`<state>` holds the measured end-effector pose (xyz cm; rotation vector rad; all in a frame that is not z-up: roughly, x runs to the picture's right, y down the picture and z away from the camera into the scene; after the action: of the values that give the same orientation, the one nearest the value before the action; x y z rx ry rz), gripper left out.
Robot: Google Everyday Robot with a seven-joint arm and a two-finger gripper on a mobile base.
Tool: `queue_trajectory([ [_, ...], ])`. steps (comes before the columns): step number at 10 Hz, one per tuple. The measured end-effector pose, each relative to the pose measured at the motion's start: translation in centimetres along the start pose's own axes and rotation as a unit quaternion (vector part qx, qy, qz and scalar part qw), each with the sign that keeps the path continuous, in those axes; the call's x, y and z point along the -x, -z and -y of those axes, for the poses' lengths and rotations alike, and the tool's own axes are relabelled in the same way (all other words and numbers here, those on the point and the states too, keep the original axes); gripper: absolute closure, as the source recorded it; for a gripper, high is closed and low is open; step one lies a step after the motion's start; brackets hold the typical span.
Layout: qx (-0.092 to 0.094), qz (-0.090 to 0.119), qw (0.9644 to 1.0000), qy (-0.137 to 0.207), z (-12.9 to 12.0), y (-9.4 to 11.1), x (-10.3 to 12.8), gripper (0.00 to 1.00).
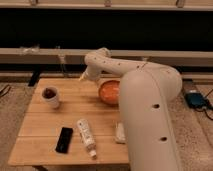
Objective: Drag the ceramic bowl in a circle
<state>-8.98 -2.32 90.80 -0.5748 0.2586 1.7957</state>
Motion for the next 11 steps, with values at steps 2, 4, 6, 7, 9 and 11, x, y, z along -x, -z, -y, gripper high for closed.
queue_trajectory([
  [2,-0.018,-0.014,0.9997,-0.012,1.0,-0.8,-0.6,0.2],
  [4,-0.034,-0.026,0.9989,-0.022,2.2,-1.8,-1.2,0.2],
  [6,-0.047,-0.031,0.998,-0.027,3.2,-2.2,-1.5,0.2],
  [7,-0.054,-0.036,0.9975,-0.028,3.6,-2.5,-1.8,0.2],
  [9,-0.061,-0.044,0.9967,-0.031,4.2,-3.1,-2.4,0.2],
  [11,-0.062,-0.049,0.9962,-0.036,4.6,-3.8,-3.1,0.2],
])
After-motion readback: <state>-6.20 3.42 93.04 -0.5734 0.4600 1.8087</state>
